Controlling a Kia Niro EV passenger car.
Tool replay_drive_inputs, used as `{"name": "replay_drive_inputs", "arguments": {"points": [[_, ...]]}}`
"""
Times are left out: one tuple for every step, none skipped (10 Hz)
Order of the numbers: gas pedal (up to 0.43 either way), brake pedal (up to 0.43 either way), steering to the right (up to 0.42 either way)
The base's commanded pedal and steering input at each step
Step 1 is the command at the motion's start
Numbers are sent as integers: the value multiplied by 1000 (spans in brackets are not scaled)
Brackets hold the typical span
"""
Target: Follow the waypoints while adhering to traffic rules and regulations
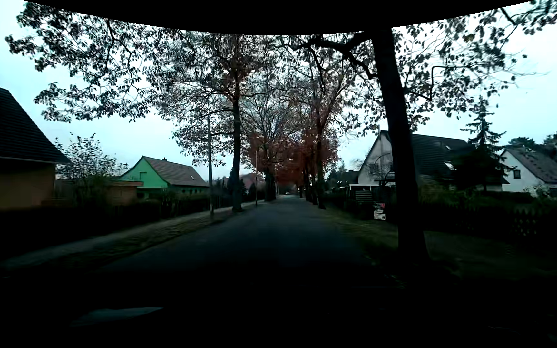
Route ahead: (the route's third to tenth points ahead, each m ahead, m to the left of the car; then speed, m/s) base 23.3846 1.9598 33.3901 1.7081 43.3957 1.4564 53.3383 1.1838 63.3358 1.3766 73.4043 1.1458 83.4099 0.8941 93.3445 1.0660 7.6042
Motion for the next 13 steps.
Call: {"name": "replay_drive_inputs", "arguments": {"points": [[130, 0, 1], [130, 0, 1], [130, 0, 1], [130, 0, 2], [130, 0, 2], [130, 0, 3], [130, 0, 5], [130, 0, 6], [130, 0, 6], [118, 0, 6], [118, 0, 6], [118, 0, 6], [118, 0, 6]]}}
